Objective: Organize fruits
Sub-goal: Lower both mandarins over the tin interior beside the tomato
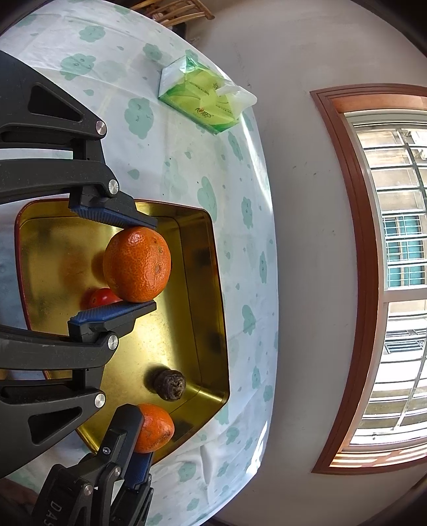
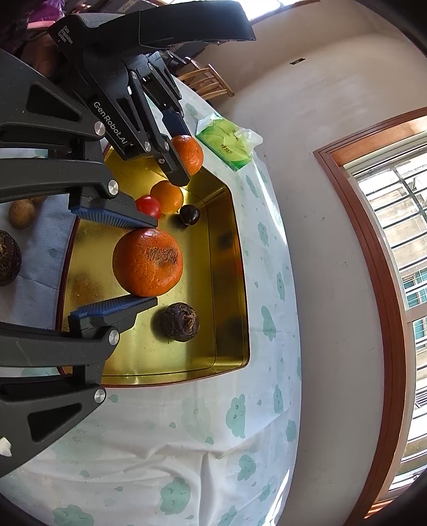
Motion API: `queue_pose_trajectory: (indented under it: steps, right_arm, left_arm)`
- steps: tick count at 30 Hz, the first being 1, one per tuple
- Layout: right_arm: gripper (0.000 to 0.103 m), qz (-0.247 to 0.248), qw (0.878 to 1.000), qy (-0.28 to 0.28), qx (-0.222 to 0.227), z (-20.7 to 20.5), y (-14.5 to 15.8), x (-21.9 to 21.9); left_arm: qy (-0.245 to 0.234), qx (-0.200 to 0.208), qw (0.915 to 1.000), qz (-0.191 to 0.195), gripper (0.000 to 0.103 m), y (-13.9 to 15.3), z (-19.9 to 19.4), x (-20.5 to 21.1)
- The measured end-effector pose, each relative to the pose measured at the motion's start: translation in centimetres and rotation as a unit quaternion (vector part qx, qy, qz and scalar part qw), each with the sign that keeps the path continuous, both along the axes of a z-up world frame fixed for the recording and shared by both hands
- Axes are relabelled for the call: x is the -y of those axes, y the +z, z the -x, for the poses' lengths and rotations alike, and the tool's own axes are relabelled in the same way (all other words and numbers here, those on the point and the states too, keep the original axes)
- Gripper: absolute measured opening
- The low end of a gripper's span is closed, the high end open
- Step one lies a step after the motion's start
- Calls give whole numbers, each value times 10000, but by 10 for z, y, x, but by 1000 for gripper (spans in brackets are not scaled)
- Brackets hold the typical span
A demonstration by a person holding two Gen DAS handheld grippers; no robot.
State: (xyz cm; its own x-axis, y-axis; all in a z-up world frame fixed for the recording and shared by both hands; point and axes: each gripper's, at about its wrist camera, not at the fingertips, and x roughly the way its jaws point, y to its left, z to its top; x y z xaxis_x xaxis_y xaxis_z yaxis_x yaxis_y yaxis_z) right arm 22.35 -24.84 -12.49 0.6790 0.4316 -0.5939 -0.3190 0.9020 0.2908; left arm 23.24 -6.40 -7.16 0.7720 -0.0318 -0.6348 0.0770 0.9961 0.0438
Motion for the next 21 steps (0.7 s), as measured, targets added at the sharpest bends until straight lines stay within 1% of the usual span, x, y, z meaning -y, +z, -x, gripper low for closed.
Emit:
queue_pose_trajectory:
  steps: [21]
  right_arm:
    - [37, -18, 10000, -2, -46, -10, -2, -1]
  left_arm:
    - [-37, -95, 9999, 83, 43, -2, -17, 4]
